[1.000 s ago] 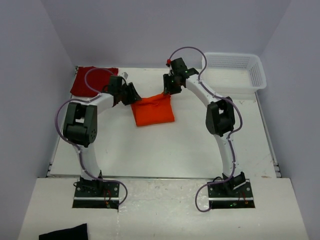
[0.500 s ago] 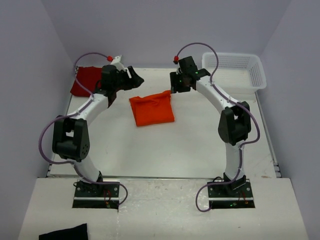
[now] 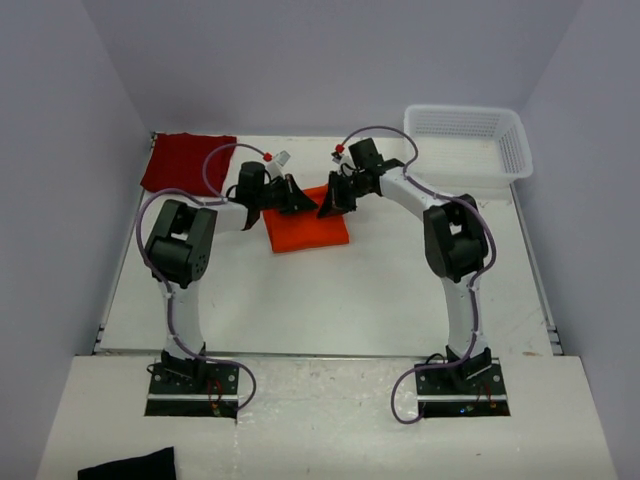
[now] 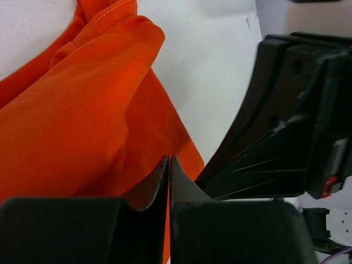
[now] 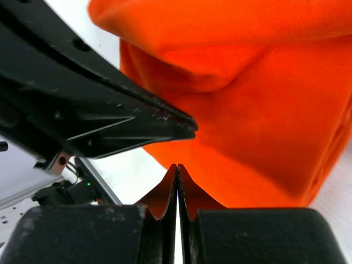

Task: Fold and stack the t-shirts
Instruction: Fold the long partially folded tshirt into a neat square

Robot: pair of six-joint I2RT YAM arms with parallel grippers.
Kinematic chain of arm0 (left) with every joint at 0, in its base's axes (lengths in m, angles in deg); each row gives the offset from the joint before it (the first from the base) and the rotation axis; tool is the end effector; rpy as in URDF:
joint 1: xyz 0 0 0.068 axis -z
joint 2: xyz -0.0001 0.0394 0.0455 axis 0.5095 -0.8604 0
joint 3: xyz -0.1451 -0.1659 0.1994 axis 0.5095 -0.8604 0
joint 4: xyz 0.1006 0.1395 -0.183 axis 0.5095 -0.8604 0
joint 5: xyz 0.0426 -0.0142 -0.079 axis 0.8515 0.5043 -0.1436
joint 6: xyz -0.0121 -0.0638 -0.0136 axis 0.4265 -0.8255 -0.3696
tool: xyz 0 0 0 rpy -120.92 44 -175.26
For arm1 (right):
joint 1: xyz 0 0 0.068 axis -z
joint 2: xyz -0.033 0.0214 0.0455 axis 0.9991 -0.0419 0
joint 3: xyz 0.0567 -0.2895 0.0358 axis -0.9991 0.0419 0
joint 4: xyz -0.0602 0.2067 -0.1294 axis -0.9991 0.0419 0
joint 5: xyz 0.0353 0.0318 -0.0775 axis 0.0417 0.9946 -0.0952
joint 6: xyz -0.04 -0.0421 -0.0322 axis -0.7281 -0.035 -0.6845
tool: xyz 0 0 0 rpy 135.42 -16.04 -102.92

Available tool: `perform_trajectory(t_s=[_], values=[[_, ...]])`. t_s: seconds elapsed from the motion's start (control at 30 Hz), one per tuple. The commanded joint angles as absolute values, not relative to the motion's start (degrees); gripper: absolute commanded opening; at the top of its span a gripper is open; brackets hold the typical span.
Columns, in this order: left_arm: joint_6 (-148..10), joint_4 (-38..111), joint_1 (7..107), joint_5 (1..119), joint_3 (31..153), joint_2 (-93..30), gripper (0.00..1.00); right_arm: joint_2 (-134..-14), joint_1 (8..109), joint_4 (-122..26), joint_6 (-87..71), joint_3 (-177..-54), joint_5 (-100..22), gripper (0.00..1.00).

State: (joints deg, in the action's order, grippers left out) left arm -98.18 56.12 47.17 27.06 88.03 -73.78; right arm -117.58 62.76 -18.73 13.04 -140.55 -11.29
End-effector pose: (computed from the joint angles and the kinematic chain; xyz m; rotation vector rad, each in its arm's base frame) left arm 0.4227 -0.1615 0.1785 0.0194 2.2057 -1.3284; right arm 0.4338 0.2342 0.2173 -0.2043 2.6260 1.1265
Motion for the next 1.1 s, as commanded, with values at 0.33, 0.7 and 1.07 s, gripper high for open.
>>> perform_trajectory(t_s=[0.33, 0.7, 1.07], values=[[-97.79, 56.7, 46.37, 25.0, 101.93, -88.39, 0.0, -123.68, 61.41, -14.5, 16.16, -143.57, -14.28, 0.0], [-96.21, 49.74, 42.33, 26.15, 114.68, -94.91, 0.0, -118.58, 59.21, -16.87, 16.77, -133.28, -21.06, 0.0], [-93.58, 47.37, 36.7, 25.97, 114.25, -93.52, 0.0, -114.19, 57.64, -19.23, 16.7, -125.82, -21.59, 0.0]])
